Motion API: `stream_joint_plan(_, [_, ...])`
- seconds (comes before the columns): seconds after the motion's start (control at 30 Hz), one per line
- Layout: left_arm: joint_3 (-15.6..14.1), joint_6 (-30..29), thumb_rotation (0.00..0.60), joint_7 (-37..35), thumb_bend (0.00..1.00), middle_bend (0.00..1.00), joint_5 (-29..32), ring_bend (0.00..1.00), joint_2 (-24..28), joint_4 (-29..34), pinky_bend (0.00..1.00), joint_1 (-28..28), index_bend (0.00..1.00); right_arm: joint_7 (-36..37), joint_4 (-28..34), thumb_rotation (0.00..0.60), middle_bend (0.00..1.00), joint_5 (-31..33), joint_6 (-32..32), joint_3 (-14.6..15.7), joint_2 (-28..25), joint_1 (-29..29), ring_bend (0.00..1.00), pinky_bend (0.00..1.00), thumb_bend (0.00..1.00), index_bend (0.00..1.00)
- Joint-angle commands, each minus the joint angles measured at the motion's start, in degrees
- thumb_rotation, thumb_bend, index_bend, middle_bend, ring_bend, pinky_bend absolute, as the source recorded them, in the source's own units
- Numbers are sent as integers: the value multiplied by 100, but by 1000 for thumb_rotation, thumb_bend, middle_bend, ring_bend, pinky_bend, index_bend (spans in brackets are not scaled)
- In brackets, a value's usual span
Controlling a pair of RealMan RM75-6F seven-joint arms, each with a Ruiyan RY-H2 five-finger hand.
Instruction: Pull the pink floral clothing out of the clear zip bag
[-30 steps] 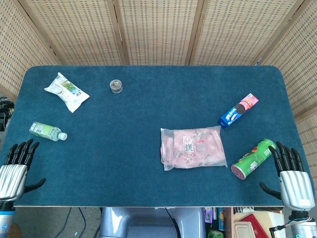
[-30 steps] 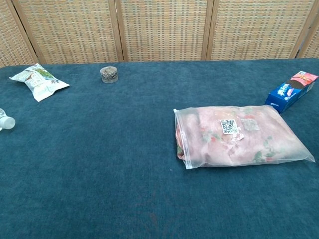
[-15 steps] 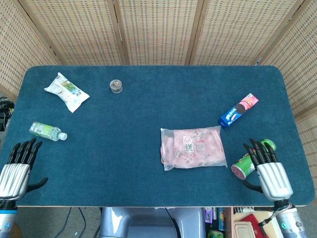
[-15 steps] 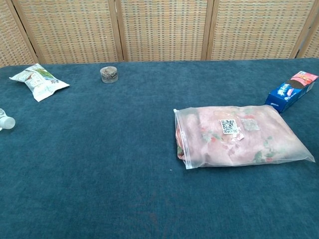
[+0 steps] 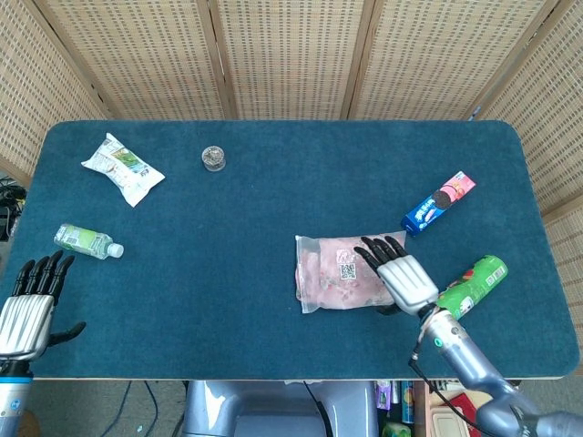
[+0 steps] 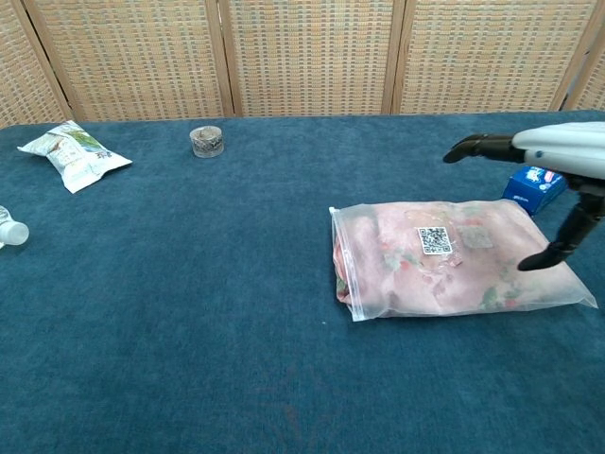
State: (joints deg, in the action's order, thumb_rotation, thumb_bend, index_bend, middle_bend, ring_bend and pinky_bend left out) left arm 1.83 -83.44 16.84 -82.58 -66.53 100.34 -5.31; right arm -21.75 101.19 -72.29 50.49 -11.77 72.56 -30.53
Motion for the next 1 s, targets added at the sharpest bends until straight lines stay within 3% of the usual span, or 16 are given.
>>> stream_joint_plan(0.03, [37, 117, 600, 35, 54, 0, 127, 0, -36, -45, 0, -53, 0, -557, -514, 600, 0, 679, -384, -127, 566, -512, 0, 0, 0, 0])
stream_joint_plan(0.33, [61, 283, 600, 89, 54, 0, 295, 0, -26, -13, 0, -125, 0, -1247, -1302, 600, 0, 1888, -574, -22, 1143, -1064, 0, 0, 0, 0])
stream_joint_plan(0.73, [97, 430, 600, 184, 55, 0, 507, 0, -76, -70, 0, -202, 0, -2238, -1255, 600, 0, 3348, -565, 439, 952, -1619, 0, 0, 0, 0])
stream_joint_plan(0.83, [88, 443, 600, 203, 55, 0, 517, 0, -88, -71, 0, -214, 0, -2270, -1311, 600, 2, 3433, -494, 559, 976, -1702, 0, 0, 0, 0])
stream_joint_plan(0.9, [82, 448, 600, 211, 55, 0, 524, 0, -94, -74, 0, -220, 0, -2136, -1407, 600, 61, 3287, -465, 608, 1024, -1692, 31, 3, 0, 2])
stream_joint_plan(1.0, [74, 442, 600, 220, 54, 0, 524, 0, -107, -82, 0, -224, 0, -1688, -1546, 600, 325, 2775, -351, 592, 1123, -1572, 249, 136, 115, 207])
